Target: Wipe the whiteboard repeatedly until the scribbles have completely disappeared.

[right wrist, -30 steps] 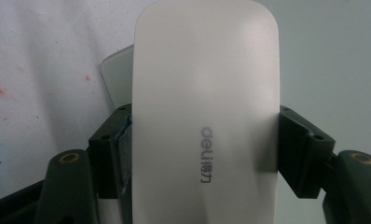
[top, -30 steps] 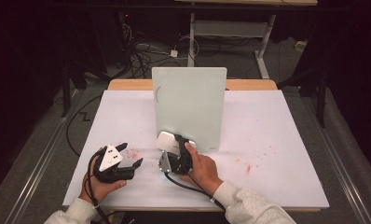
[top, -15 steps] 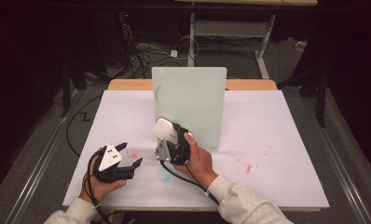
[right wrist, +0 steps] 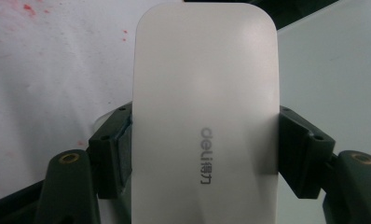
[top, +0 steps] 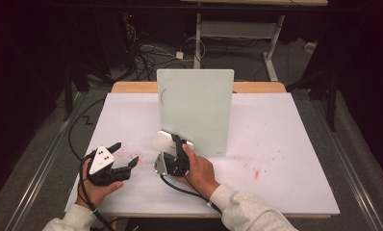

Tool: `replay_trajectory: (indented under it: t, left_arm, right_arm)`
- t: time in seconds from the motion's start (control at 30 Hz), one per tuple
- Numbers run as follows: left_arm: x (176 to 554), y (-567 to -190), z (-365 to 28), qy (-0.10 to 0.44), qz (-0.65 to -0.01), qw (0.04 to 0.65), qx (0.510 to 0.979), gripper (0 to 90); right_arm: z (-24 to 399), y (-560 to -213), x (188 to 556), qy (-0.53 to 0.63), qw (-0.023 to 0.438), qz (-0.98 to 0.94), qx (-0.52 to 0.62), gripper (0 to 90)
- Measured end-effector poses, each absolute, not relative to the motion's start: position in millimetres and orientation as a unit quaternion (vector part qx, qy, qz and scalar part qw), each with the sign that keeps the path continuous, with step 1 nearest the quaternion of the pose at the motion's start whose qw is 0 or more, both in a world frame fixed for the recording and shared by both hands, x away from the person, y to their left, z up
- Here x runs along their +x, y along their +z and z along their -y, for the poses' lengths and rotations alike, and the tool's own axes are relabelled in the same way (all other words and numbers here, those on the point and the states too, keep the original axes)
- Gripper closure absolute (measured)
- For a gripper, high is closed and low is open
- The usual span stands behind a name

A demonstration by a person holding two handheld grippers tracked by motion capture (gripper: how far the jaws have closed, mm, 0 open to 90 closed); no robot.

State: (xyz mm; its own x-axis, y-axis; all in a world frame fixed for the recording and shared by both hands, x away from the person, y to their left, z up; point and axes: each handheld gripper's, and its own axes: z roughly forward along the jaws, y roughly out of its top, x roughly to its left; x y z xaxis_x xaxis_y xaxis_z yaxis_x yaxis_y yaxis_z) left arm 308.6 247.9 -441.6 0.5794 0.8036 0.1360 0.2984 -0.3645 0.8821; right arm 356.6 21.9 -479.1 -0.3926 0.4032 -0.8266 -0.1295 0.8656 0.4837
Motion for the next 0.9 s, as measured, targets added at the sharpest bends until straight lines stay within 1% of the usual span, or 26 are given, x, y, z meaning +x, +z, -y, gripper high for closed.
replay_trajectory:
  t: [0.1,0.13,0.2,0.3,0.33,0.43,0.53,0.63,0.67,0.83,0.9]
  left_arm:
    - [308,-442,-246,0.291,-0.353,0.433,0.777,22.7]
    - [308,-443,-246,0.290,-0.353,0.433,0.777,22.7]
    - [309,-443,-245,0.288,-0.352,0.432,0.779,22.7]
    - [309,-444,-243,0.286,-0.350,0.431,0.781,22.7]
    - [309,-444,-242,0.285,-0.350,0.431,0.781,22.7]
    - [309,-445,-240,0.283,-0.345,0.428,0.786,22.7]
    - [309,-446,-239,0.282,-0.344,0.427,0.787,22.7]
    - [309,-446,-239,0.282,-0.343,0.427,0.788,22.7]
    - [309,-446,-239,0.283,-0.343,0.427,0.787,22.6]
    - [309,-446,-238,0.282,-0.343,0.426,0.788,22.6]
    - [308,-446,-238,0.281,-0.342,0.426,0.789,22.6]
  right_arm:
    - [-21,-473,359,0.251,0.546,-0.794,0.093,30.9]
    - [-19,-465,362,0.255,0.555,-0.785,0.102,30.9]
    - [-18,-461,364,0.260,0.553,-0.784,0.109,30.9]
    - [-11,-439,372,0.286,0.545,-0.776,0.139,31.0]
    - [-11,-439,372,0.286,0.545,-0.776,0.139,31.0]
    - [-3,-423,379,0.309,0.539,-0.766,0.167,31.0]
    - [3,-414,382,0.323,0.524,-0.767,0.180,31.0]
    - [0,-421,378,0.310,0.537,-0.764,0.176,31.0]
    - [-4,-433,374,0.297,0.542,-0.769,0.163,31.0]
    - [-11,-457,364,0.266,0.540,-0.789,0.124,31.0]
    - [-11,-469,359,0.255,0.527,-0.803,0.106,31.0]
